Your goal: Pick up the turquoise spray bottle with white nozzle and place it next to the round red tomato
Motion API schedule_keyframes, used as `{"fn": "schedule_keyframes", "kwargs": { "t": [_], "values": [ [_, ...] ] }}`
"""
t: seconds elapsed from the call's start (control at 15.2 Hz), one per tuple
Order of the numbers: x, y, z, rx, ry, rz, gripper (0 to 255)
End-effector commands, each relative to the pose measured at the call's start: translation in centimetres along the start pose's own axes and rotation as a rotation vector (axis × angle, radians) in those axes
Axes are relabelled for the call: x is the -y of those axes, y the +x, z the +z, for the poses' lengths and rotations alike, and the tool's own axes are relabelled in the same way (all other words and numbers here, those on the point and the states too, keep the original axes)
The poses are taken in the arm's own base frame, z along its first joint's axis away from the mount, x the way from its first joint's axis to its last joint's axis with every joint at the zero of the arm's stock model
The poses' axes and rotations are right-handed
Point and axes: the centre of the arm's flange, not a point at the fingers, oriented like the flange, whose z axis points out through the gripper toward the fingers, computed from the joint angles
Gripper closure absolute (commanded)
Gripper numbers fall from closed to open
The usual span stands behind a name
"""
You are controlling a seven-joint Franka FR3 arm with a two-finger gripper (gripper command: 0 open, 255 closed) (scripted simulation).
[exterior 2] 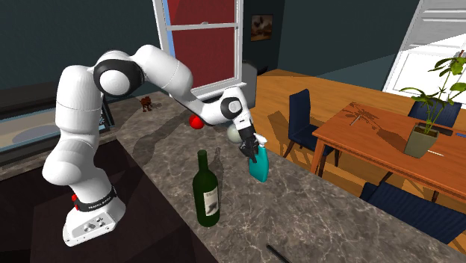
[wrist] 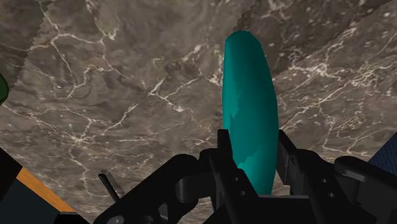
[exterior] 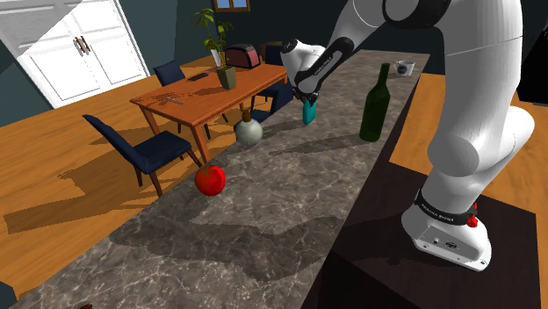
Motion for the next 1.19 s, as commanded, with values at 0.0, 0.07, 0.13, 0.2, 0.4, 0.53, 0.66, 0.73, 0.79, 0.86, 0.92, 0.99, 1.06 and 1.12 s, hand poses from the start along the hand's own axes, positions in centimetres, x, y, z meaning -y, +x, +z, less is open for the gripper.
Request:
{"fn": "schedule_keyframes", "kwargs": {
  "t": [0.0,0.07,0.13,0.2,0.4,0.53,0.66,0.73,0.79,0.86,0.92,0.99,1.06,1.12],
  "values": [
    [0.0,0.0,0.0,0.0,0.0,0.0,255],
    [0.0,0.3,-0.4,0.0,0.0,0.0,255],
    [0.0,0.5,-0.9,0.0,0.0,0.0,255],
    [0.0,0.8,-1.4,0.0,0.0,0.0,255],
    [0.0,1.6,-2.7,0.0,0.0,0.0,255],
    [0.0,2.1,-3.7,0.0,0.0,0.0,255],
    [0.0,2.6,-4.6,0.0,0.0,0.0,255],
    [0.0,2.9,-5.0,0.0,0.0,0.0,255],
    [0.0,3.1,-5.5,0.0,0.0,0.0,255],
    [0.1,3.4,-6.0,0.0,0.0,0.0,255],
    [0.1,3.6,-6.4,0.0,0.0,0.0,255],
    [0.1,3.9,-6.9,0.0,0.0,0.0,255],
    [0.1,4.2,-7.3,0.0,0.0,0.0,255],
    [0.1,4.4,-7.8,0.0,0.0,0.0,255]
  ]
}}
